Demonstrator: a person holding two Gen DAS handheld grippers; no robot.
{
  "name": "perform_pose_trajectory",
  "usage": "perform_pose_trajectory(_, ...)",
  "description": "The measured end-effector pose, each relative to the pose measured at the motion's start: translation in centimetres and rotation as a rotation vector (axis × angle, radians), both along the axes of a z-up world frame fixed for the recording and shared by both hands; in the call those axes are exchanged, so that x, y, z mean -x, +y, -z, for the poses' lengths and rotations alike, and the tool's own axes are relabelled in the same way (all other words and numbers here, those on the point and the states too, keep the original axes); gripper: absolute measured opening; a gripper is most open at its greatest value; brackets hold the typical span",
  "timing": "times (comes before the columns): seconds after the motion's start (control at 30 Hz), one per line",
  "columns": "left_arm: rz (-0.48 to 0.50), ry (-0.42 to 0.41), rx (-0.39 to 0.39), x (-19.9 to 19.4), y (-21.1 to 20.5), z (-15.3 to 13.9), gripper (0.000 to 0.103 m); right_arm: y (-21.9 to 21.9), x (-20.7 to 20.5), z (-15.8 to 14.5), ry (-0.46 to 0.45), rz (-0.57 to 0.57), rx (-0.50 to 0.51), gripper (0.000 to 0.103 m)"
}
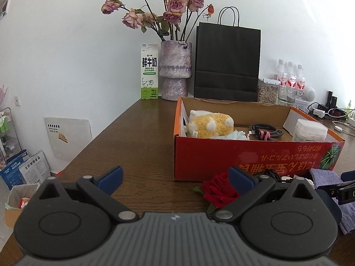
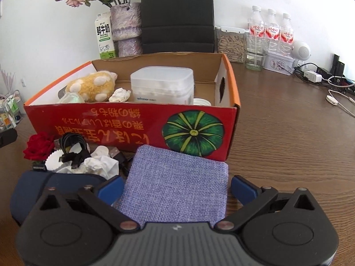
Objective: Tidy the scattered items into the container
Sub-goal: 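Grasp the purple cloth with the right gripper while the left grasps the red rose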
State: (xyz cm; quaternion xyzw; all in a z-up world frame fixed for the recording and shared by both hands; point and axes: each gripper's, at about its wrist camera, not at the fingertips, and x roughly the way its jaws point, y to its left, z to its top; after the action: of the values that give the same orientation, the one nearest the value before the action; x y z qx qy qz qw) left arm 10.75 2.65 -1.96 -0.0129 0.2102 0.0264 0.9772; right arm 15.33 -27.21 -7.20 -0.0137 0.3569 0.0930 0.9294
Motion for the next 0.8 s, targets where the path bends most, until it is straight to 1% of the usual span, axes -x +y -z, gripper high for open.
perform_pose_trajectory(0.1,0.000,0.004,0.002,-0.1,0.0,0.1,0.103,0.0,0.4,0.1,-0.008,-0.015,0.004,0.103)
perform_pose_trajectory(0.17,0.002,0.007,0.001,-0.1,0.0,0.1,0.103,0.1,0.7,0.1,-0.021,-0.015,0.021,0.099)
perform_pose_trajectory(0.27,0.002,0.013,-0.001,-0.1,-0.1,0.2,0.103,0.1,1.3,0.0,-0.044,-0.040,0.020,0.086)
perform_pose_trajectory(0.3,0.002,0.015,-0.001,-0.1,-0.1,0.3,0.103,0.1,1.5,-0.1,-0.052,-0.049,0.017,0.075)
perform_pose_trajectory(0.33,0.002,0.016,-0.001,-0.1,-0.1,0.3,0.103,0.0,1.8,-0.2,-0.059,-0.056,0.012,0.057)
perform_pose_trajectory(0.37,0.003,0.015,-0.001,-0.1,-0.2,0.2,0.103,0.0,1.9,-0.3,-0.064,-0.056,0.006,0.045)
perform_pose_trajectory(0.4,0.005,0.013,-0.001,0.0,-0.2,0.2,0.103,-0.2,2.0,-0.4,-0.069,-0.045,0.005,0.026)
perform_pose_trajectory(0.43,0.006,0.013,-0.001,0.0,-0.2,0.2,0.103,-0.6,2.1,-0.5,-0.073,-0.038,-0.017,0.019)
perform_pose_trajectory(0.5,0.011,0.013,-0.004,0.0,-0.4,0.2,0.103,-1.7,2.2,-0.6,-0.082,-0.010,-0.064,0.011)
perform_pose_trajectory(0.6,0.018,0.022,-0.010,-0.1,-0.6,0.3,0.103,-2.5,2.5,-0.7,-0.103,0.016,-0.080,0.009)
perform_pose_trajectory(0.73,0.038,0.036,-0.009,-0.4,-1.3,0.4,0.103,-2.6,3.1,-0.5,-0.126,0.034,-0.055,0.009)
perform_pose_trajectory(0.8,0.053,0.056,-0.003,-0.9,-1.7,0.6,0.103,-2.8,3.2,-0.5,-0.128,0.037,-0.066,0.009)
